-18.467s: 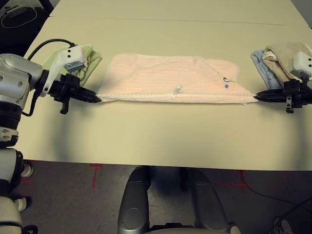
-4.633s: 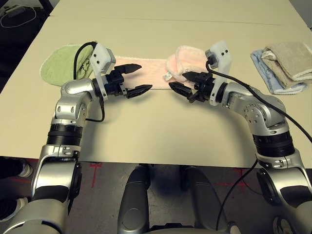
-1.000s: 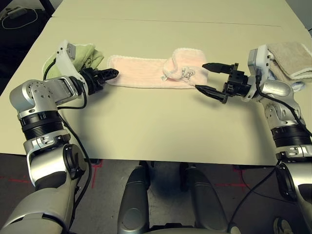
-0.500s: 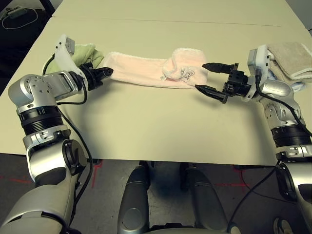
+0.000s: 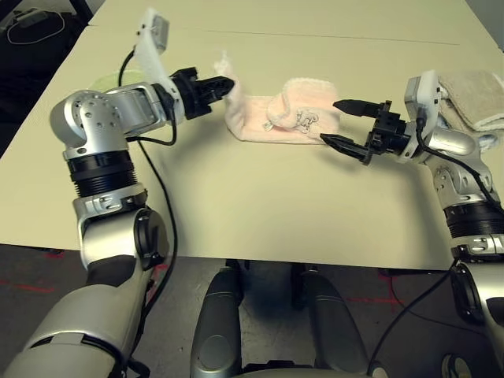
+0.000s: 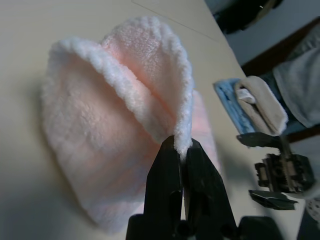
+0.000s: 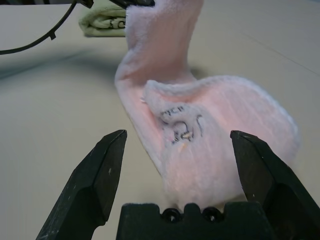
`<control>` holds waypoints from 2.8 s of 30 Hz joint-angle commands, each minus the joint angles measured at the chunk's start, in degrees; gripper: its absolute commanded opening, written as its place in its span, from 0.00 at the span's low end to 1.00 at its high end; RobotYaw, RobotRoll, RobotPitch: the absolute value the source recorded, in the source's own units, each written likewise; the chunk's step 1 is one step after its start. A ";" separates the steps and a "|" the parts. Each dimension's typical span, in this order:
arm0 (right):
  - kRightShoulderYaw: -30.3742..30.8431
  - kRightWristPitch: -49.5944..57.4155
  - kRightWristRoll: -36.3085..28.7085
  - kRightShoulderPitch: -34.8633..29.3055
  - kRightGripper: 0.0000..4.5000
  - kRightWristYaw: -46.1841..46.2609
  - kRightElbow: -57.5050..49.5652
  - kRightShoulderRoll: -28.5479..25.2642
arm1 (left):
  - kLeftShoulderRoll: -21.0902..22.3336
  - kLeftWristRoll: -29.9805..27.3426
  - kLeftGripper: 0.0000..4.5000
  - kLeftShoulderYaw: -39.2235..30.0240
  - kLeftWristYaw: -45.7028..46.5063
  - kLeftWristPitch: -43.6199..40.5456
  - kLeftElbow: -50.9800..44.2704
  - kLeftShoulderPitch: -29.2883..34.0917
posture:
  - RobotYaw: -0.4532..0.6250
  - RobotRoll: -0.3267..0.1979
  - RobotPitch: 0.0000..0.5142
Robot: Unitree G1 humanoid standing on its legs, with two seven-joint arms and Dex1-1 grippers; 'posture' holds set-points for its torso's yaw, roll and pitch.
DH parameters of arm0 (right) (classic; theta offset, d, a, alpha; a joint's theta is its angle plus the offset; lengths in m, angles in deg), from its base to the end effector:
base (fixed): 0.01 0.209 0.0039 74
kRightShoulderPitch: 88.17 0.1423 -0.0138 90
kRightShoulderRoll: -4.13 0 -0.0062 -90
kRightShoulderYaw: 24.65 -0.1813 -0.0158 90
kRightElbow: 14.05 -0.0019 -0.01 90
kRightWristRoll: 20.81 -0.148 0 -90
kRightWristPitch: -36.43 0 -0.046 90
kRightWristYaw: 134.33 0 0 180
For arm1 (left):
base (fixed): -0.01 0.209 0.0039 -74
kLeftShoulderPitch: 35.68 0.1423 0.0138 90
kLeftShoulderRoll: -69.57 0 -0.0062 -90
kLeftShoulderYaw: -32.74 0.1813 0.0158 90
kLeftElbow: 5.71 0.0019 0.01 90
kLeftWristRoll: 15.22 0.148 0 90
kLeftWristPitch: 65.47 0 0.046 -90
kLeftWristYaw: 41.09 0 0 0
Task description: Fold the towel and set it aside.
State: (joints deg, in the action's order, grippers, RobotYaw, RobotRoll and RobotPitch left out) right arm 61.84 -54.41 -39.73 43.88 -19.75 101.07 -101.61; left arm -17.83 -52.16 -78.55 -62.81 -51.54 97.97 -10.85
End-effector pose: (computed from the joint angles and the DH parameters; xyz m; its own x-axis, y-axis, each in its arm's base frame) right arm 0.3239 -0.2468 0.2012 0.5010 0.8647 0.0374 -0.7932 0.4760 -0.3798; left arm 0.3197 0.1799 0.2894 0.6840 -0.7248 -0.0823 0.6208 0.6376 -0.4562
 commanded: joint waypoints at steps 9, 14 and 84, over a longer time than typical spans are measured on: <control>-2.24 0.99 -0.27 -2.64 1.00 1.14 -0.63 -2.35 | -2.63 -0.26 0.01 5.72 -3.53 5.19 3.88 -3.09 | 0.49 0.62 0.47; -2.32 1.18 -0.22 -2.87 1.00 1.53 -0.88 -2.29 | -2.60 0.77 0.01 9.86 -7.39 8.82 7.54 -5.17 | 0.49 0.62 0.47; -2.87 3.45 -0.51 -4.88 1.00 2.82 -0.75 -3.84 | -10.53 28.17 0.95 30.95 -31.17 40.87 35.46 -10.79 | 0.48 0.62 0.49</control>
State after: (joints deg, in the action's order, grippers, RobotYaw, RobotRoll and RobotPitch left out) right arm 59.29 -50.96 -40.23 40.42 -16.88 100.96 -105.23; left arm -27.55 -24.49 -47.41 -94.46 -11.22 132.75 -21.59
